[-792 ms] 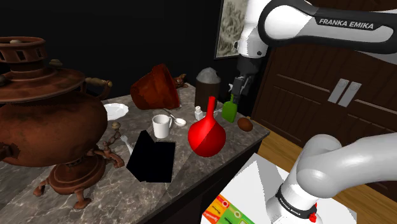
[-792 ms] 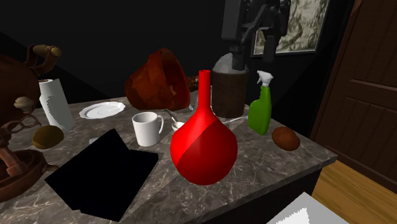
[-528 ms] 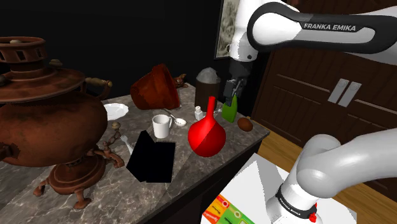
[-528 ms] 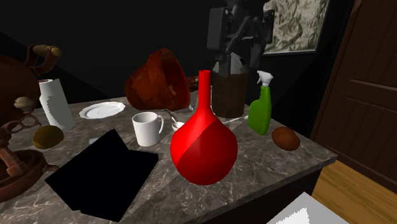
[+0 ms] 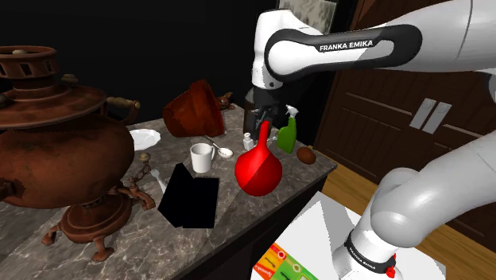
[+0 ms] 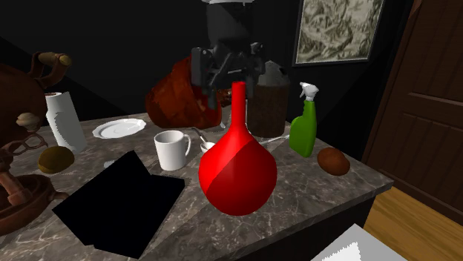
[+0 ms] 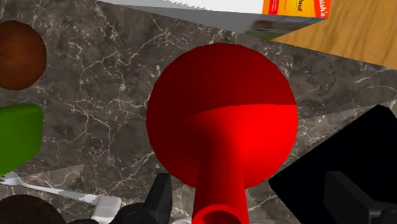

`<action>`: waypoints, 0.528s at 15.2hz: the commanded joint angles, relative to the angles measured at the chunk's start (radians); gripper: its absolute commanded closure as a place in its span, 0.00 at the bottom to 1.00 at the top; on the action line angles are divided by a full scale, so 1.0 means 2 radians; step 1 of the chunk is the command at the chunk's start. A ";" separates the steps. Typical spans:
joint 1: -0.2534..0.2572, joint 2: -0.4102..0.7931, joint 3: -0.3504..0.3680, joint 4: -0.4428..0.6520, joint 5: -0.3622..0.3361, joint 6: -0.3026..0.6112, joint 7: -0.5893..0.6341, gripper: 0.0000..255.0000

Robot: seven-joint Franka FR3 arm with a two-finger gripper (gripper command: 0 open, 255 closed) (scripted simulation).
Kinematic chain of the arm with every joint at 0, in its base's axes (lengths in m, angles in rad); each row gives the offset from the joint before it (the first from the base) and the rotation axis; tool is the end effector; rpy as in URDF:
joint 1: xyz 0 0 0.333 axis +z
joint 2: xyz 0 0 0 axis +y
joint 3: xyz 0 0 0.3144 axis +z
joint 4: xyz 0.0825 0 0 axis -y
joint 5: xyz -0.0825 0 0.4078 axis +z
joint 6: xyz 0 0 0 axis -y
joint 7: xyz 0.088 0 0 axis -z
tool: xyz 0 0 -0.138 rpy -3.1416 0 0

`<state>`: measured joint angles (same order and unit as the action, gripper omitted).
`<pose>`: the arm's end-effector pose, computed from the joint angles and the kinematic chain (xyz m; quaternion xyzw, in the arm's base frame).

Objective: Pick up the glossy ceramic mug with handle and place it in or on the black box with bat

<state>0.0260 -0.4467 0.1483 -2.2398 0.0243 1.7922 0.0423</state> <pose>0.4353 0.0840 0.5023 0.9982 0.0560 -0.0005 0.0202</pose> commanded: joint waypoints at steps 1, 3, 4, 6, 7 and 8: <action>-0.001 0.040 0.008 0.016 -0.003 0.023 0.011 0.00; -0.001 0.077 0.016 0.035 -0.006 0.040 0.023 0.00; -0.001 0.095 0.020 0.045 -0.009 0.048 0.030 0.00; 0.000 0.134 0.027 0.068 -0.015 0.062 0.043 0.00; 0.000 0.153 0.030 0.080 -0.019 0.068 0.049 0.00; 0.001 0.172 0.033 0.093 -0.023 0.074 0.056 0.00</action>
<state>0.0276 -0.1538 0.2064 -2.0926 -0.0119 1.9282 0.1395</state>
